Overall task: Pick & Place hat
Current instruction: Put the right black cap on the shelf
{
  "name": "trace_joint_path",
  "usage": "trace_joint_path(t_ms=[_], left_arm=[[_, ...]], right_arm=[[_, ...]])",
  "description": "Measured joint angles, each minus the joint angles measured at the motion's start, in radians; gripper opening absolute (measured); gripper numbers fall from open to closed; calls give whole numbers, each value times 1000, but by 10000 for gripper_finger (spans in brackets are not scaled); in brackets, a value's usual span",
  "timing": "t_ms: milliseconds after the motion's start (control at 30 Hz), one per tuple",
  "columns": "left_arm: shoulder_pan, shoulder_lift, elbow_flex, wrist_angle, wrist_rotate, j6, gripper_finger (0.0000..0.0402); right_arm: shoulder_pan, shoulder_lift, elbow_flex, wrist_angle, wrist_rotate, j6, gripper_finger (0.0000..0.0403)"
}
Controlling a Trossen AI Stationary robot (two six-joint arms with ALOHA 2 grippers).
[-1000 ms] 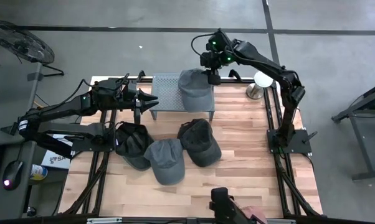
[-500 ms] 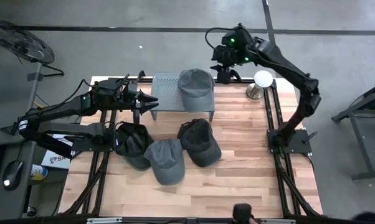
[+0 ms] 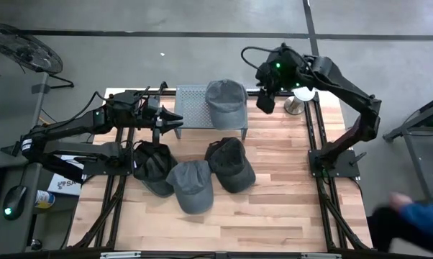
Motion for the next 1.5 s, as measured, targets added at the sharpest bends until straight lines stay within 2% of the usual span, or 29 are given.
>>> trace_joint_path(t_ms=[200, 433, 833, 1067, 1333, 1500], left_arm=[[0, 0, 0, -7, 0, 0, 108], [0, 0, 0, -7, 22, -14, 108], [0, 0, 0, 1, 45, -159, 108], [0, 0, 0, -8, 98, -186, 108], [0, 0, 0, -7, 133, -198, 108], [0, 0, 0, -23, 136, -185, 108]], right_arm=[[99, 0, -3, -96, -71, 168, 166], [255, 2, -3, -102, -75, 174, 159], [567, 45, -3, -140, 98, 126, 155], [679, 149, -3, -139, 153, 111, 157], [754, 305, -3, -138, 143, 158, 152], [792, 388, -3, -121, 132, 242, 151]])
